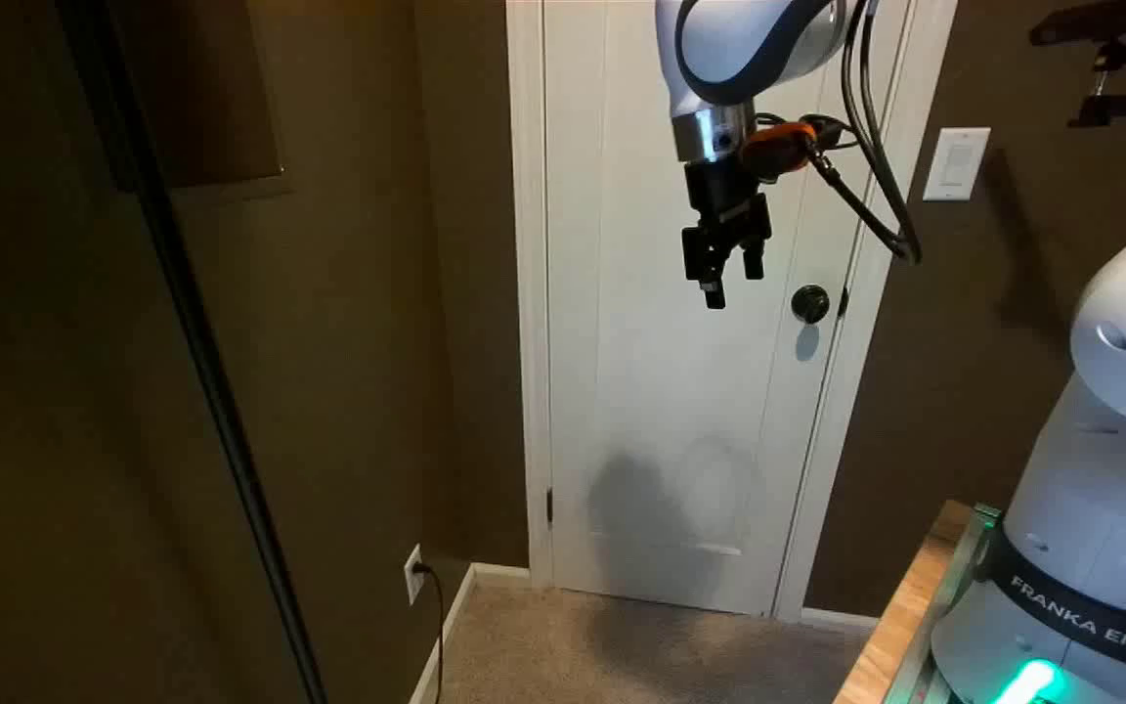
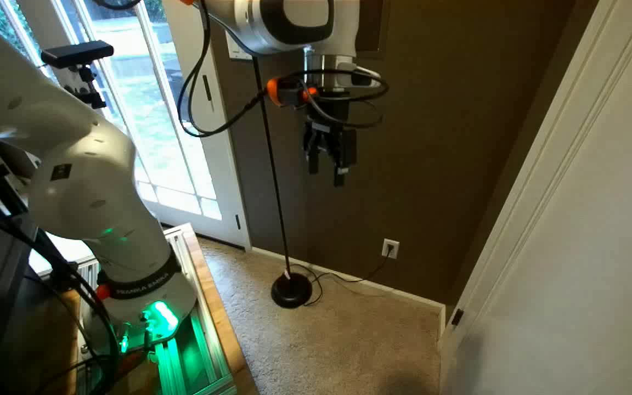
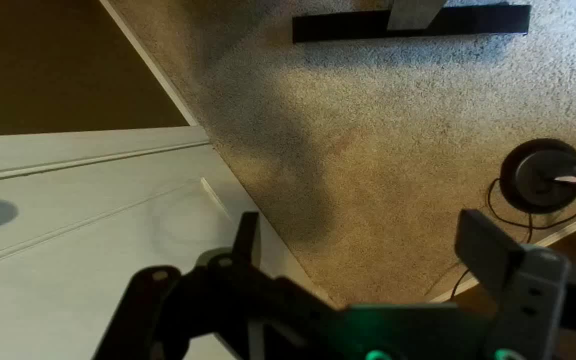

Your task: Turn off the light switch.

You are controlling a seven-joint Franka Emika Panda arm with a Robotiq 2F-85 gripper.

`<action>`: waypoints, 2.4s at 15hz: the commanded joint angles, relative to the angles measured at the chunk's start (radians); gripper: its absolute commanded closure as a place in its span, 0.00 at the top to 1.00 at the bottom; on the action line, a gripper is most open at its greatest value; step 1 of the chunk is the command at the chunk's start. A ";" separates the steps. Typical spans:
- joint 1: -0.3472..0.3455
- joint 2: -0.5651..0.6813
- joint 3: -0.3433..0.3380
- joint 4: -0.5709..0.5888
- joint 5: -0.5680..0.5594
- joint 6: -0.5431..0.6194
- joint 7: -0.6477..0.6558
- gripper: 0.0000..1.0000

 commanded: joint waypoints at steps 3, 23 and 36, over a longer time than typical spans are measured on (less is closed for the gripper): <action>0.017 0.000 -0.015 0.001 -0.006 -0.003 0.006 1.00; -0.261 0.153 -0.144 0.088 -0.061 0.304 0.559 1.00; -0.447 0.247 -0.229 0.206 -0.428 0.511 1.163 0.69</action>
